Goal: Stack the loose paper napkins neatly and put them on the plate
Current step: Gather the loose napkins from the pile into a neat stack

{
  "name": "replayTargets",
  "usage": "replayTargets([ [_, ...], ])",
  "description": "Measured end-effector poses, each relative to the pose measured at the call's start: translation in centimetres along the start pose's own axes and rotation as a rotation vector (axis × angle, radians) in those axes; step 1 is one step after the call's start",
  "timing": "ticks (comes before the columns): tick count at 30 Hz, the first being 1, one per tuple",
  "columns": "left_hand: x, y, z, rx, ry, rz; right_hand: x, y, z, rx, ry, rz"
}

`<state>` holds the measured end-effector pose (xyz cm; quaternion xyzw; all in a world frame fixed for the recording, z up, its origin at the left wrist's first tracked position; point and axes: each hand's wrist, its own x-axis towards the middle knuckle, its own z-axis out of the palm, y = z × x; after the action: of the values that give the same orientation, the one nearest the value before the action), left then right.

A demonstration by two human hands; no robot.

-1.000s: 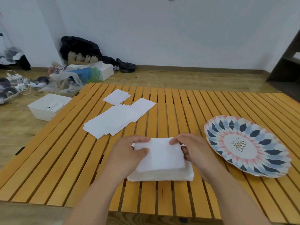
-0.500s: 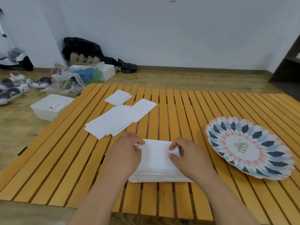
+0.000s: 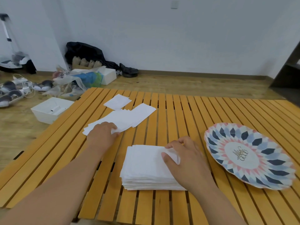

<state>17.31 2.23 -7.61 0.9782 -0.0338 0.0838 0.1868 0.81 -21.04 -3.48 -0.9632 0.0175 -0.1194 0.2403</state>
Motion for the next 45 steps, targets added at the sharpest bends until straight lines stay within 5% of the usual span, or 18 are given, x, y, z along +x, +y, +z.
replayTargets([
  [9,0.0,-0.2,-0.1,-0.335,0.027,-0.18,-0.2,0.3,0.3,-0.007,-0.121,-0.01],
  [19,-0.1,-0.9,0.8,-0.177,0.089,-0.073,-0.3,-0.1,0.2,-0.045,-0.166,-0.002],
  [27,-1.9,2.5,-4.4,-0.599,0.41,-0.039,0.0,-0.1,0.1,0.01,-0.104,-0.003],
  [32,-8.4,7.6,-10.1,-1.335,0.155,-0.243,0.3,-1.7,-1.0,0.554,-0.004,0.131],
  [35,-11.8,9.1,-10.4,-1.619,-0.094,-0.321,0.3,-2.4,-1.9,1.088,-0.172,0.281],
  [39,-12.7,9.8,-8.2,-1.382,-0.175,-0.343,-0.4,-2.5,-3.1,1.458,-0.302,0.252],
  [45,-11.8,9.4,-6.3,-1.108,-0.198,-0.27,-0.3,-1.8,-2.9,1.157,-0.25,0.35],
])
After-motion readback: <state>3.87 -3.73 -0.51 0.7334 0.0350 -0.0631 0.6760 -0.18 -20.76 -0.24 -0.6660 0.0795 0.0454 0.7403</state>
